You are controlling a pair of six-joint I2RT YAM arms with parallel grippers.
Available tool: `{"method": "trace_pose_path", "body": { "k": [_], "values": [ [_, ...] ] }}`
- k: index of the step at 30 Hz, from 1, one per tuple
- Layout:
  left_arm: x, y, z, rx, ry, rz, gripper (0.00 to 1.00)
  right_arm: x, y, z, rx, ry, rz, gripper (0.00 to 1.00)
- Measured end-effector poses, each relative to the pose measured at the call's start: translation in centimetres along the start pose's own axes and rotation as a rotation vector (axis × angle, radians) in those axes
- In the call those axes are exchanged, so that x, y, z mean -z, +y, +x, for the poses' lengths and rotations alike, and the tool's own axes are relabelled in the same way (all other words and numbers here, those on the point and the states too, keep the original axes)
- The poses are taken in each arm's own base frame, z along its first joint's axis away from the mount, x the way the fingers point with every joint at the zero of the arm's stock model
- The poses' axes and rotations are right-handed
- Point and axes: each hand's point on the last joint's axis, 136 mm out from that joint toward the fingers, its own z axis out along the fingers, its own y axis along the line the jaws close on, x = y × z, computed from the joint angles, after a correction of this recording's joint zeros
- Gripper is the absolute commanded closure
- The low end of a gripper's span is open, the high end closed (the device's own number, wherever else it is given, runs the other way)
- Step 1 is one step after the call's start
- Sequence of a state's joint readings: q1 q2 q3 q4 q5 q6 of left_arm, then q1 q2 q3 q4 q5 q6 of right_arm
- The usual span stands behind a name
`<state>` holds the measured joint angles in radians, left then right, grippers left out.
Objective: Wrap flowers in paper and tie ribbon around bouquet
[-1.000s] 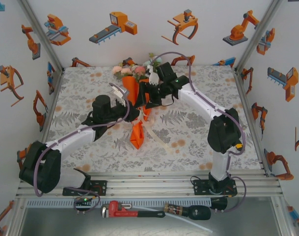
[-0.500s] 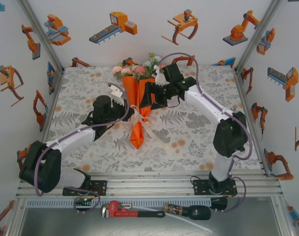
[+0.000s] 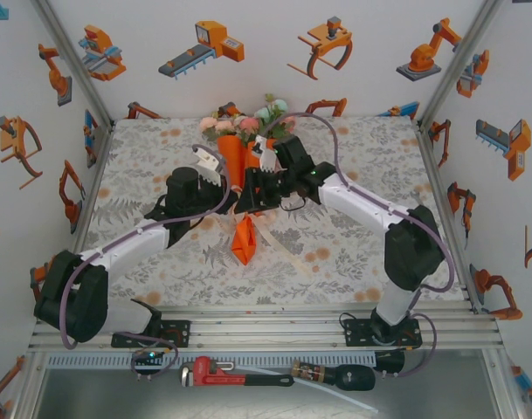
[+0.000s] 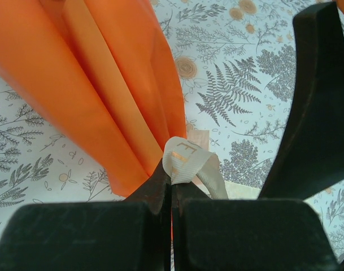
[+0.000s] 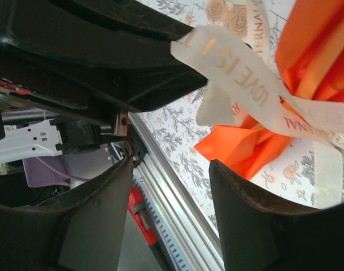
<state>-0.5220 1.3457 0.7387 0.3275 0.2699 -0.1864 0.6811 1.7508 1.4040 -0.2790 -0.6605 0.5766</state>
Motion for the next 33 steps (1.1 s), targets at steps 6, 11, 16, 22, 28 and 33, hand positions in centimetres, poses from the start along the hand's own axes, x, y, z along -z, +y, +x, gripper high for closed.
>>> {"method": "trace_pose_path", "body": {
  "k": [6,11,16,22,28,33],
  "values": [
    [0.0,0.0,0.1,0.001,0.003,-0.001,1.0,-1.1,-1.4,-1.1,0.005,-0.03,0.015,0.44],
    [0.0,-0.1,0.1,0.002,0.005,0.003,1.0,-2.2,-2.4,-1.3,0.008,-0.023,0.019,0.82],
    [0.1,0.5,0.6,0.007,0.025,-0.03,0.77,-2.2,-2.3,-1.6,0.02,-0.029,0.016,1.0],
    [1.6,2.7,0.7,0.048,0.047,-0.125,0.6,-1.2,-2.1,0.5,0.032,-0.012,-0.003,1.0],
    [4.2,2.8,-1.1,0.052,-0.014,-0.142,0.53,-1.0,-2.2,1.8,0.028,0.01,-0.014,1.0],
    [4.3,4.8,-1.2,0.099,0.022,-0.209,0.5,-1.0,-2.3,1.9,0.034,0.015,-0.018,1.0]
  ]
}}
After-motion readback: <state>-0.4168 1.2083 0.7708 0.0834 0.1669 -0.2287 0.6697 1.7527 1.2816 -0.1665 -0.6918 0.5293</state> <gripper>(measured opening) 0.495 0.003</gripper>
